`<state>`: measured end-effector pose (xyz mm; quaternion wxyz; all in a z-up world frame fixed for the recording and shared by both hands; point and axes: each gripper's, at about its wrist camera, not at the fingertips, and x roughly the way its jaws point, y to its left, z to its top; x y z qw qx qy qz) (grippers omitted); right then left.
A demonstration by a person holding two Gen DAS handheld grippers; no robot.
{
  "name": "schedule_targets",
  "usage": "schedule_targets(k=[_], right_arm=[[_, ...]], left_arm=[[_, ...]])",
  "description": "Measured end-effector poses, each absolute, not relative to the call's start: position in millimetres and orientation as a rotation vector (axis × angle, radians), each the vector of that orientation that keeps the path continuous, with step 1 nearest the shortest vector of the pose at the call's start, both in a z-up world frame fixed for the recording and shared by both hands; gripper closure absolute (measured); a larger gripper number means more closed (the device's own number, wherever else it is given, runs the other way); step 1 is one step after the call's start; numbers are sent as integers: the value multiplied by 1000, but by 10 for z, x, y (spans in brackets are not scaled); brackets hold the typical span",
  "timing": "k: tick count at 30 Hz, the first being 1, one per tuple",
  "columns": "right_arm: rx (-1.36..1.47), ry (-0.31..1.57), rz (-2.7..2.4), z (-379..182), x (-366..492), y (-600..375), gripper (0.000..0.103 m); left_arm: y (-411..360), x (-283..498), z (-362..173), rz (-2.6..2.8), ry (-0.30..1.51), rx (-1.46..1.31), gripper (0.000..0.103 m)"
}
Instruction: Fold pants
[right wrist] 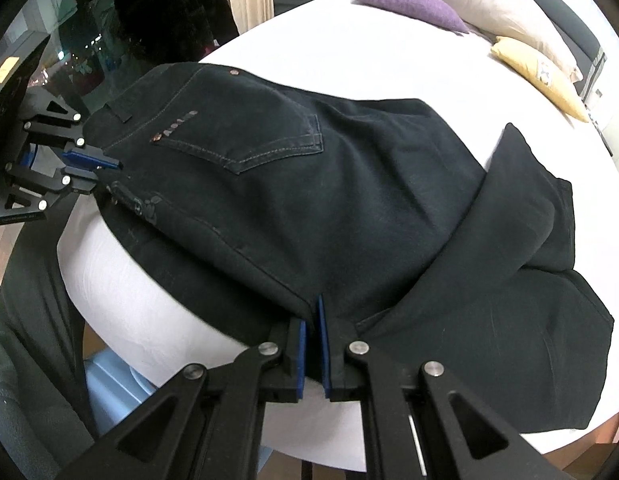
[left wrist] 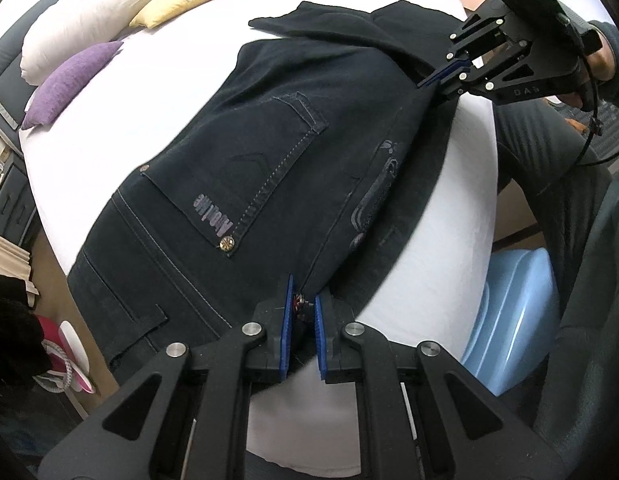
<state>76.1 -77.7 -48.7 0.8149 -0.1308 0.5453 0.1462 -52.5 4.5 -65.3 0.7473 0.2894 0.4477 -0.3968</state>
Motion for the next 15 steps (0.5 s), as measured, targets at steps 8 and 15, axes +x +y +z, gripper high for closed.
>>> schedule_targets(k=[8, 15], right_arm=[[-312, 1165, 304, -663, 763, -591, 95], [-326, 1159, 298, -711, 725, -541, 95]], left_arm=[[103, -585, -741, -862, 984, 630, 94], [64, -597, -775, -837, 982, 616, 94]])
